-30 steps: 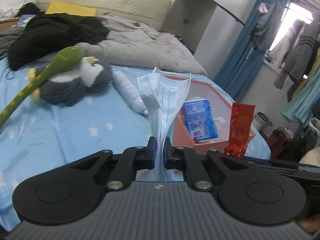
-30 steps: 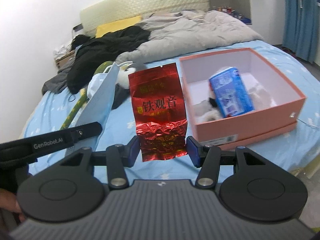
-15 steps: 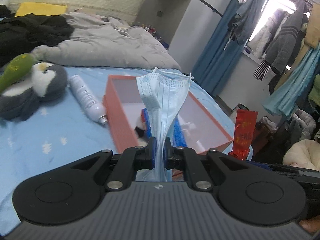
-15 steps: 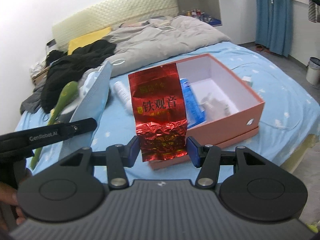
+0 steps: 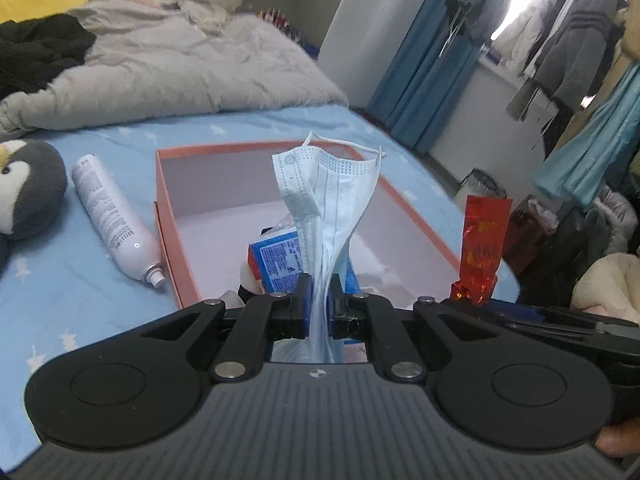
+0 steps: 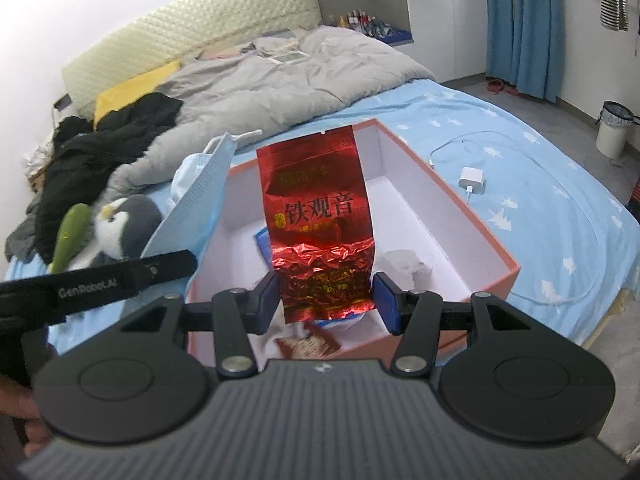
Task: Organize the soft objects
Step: 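Open both tools to drop the tea packet and mask into the box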
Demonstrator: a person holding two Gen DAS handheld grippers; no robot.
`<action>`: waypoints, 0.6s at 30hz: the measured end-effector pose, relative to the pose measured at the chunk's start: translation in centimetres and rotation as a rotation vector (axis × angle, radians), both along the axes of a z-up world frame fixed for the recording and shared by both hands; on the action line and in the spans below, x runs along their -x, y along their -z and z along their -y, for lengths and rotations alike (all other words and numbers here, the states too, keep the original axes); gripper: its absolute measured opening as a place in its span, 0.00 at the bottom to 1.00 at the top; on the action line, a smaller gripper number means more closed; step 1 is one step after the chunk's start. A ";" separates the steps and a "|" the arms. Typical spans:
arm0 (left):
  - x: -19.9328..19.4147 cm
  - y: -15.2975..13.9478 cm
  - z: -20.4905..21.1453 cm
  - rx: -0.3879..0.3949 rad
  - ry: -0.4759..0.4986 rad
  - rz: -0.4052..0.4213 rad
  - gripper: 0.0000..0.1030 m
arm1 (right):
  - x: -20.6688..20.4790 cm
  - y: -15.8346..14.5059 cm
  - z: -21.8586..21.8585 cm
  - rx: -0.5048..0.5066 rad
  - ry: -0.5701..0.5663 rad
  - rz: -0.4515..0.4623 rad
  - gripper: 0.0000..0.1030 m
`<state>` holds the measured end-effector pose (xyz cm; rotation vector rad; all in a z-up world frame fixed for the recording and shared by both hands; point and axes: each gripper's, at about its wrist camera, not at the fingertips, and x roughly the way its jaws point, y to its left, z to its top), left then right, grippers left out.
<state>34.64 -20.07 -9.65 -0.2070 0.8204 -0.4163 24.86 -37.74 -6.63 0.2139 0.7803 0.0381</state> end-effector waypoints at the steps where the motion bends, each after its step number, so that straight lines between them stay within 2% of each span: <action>1: -0.8 0.5 0.4 -0.012 0.002 -0.011 0.09 | -0.6 0.4 0.1 0.002 0.001 -0.010 0.53; 9: -4.7 5.1 1.7 -0.044 0.033 -0.084 0.10 | -4.8 4.6 2.0 -0.022 0.036 -0.100 0.53; 10: -4.9 5.5 1.8 -0.052 0.033 -0.096 0.14 | -5.1 5.0 2.1 -0.024 0.038 -0.109 0.53; 12: -5.1 6.0 1.7 -0.065 0.025 -0.111 0.29 | -5.6 5.7 2.4 -0.036 0.047 -0.131 0.55; 13: -5.2 6.2 1.7 -0.066 0.015 -0.109 0.40 | -5.8 6.0 2.6 -0.046 0.053 -0.138 0.56; 14: -5.2 6.2 1.5 -0.064 0.012 -0.104 0.44 | -6.0 6.2 2.8 -0.055 0.061 -0.146 0.59; 18: -4.7 5.4 1.1 -0.056 0.004 -0.083 0.45 | -5.9 6.2 2.9 -0.063 0.069 -0.152 0.61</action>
